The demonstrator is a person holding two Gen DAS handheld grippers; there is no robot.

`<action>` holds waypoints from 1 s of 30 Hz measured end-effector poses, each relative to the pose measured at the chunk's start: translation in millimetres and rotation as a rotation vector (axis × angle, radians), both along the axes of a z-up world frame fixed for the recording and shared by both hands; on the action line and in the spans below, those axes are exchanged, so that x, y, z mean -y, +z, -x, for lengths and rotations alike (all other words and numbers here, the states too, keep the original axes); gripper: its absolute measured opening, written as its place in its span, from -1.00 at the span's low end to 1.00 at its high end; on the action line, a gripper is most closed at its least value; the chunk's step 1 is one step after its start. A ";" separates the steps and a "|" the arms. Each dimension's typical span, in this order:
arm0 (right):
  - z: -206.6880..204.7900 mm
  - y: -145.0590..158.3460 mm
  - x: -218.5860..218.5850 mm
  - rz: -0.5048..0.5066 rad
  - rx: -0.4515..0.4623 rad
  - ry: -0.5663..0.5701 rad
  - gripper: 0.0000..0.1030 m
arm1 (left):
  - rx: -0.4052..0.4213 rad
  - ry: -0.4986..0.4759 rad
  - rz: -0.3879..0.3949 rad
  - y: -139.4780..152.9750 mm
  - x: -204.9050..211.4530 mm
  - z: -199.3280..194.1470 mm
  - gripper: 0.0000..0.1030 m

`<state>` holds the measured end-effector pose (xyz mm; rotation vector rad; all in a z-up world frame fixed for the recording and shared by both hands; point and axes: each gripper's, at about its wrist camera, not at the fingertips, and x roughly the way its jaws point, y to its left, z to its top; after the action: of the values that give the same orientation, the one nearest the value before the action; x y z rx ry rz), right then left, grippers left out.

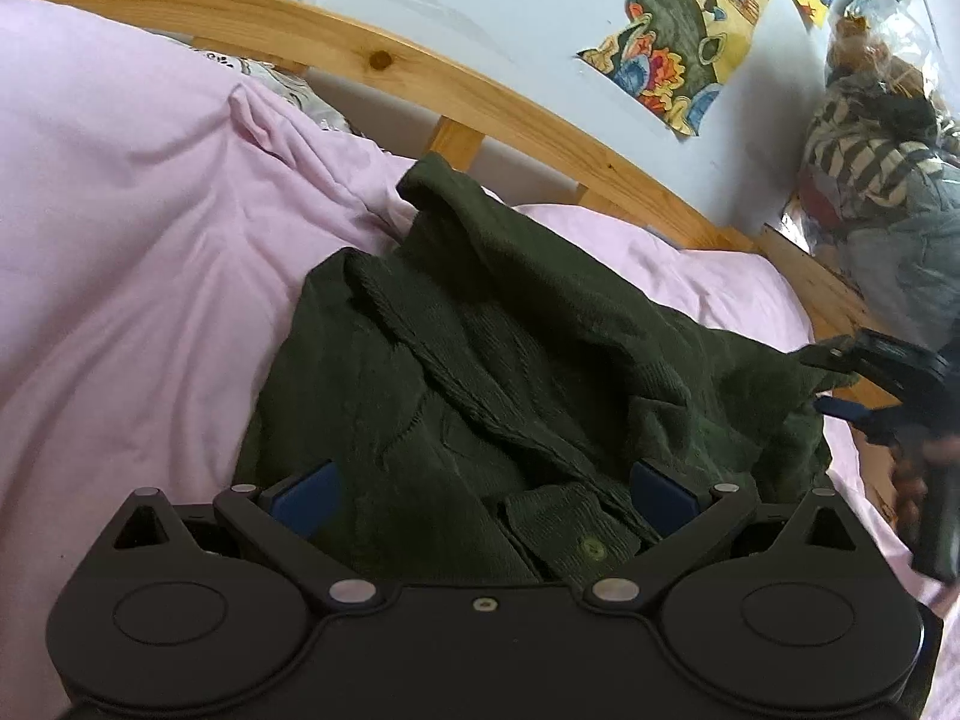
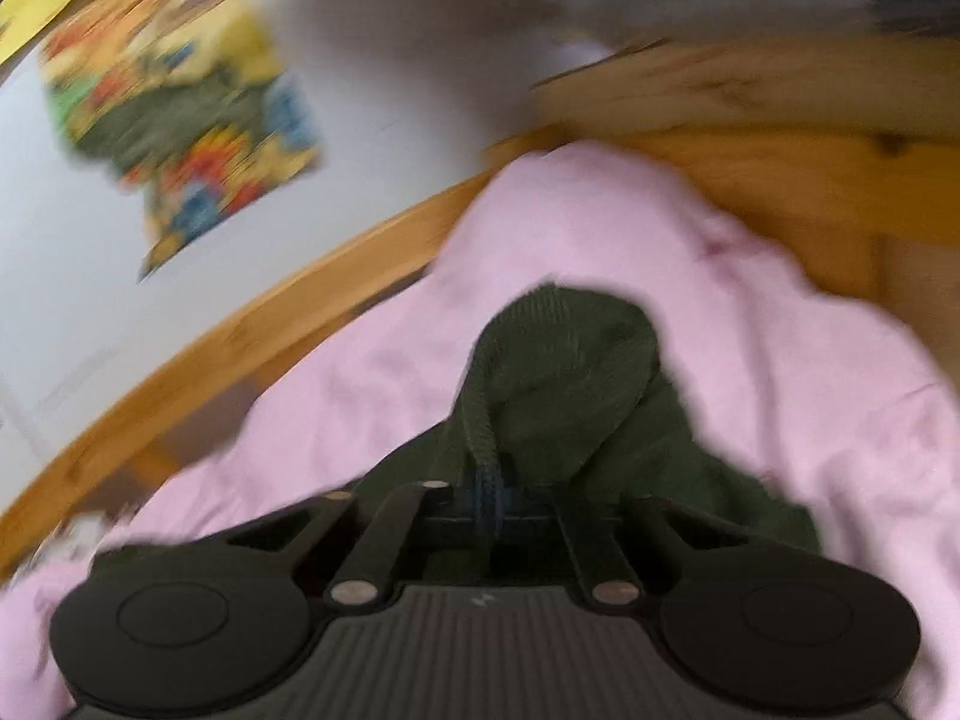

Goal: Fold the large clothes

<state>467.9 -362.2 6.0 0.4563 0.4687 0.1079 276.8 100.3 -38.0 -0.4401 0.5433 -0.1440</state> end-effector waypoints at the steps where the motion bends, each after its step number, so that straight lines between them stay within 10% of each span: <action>1: 1.8 -3.1 5.5 0.011 0.010 -0.010 -0.93 | 0.004 -0.004 0.001 0.8 0.6 0.6 0.99; 7: 9.6 -43.6 22.5 0.098 -0.069 0.020 -0.85 | 0.025 -0.013 0.006 3.7 1.0 2.6 0.99; 12: 33.0 -38.1 28.9 0.098 -0.031 -0.054 -0.05 | 0.028 -0.015 -0.021 6.3 3.2 0.3 0.99; 17: 54.7 -12.2 -7.1 0.336 0.204 -0.175 0.71 | 0.092 0.047 -0.051 37.1 1.2 -15.6 0.99; 26: 17.1 -38.3 -98.8 0.848 0.389 0.198 0.71 | 0.197 0.013 -0.118 72.2 49.0 -146.3 0.86; 30: 0.8 -52.6 -58.8 0.750 0.271 0.023 0.53 | 0.046 0.094 -0.200 48.9 54.9 -201.8 0.39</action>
<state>467.1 -303.4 -46.5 -0.2986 0.2194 0.0096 478.6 45.4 11.0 -0.2660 0.4859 -0.0093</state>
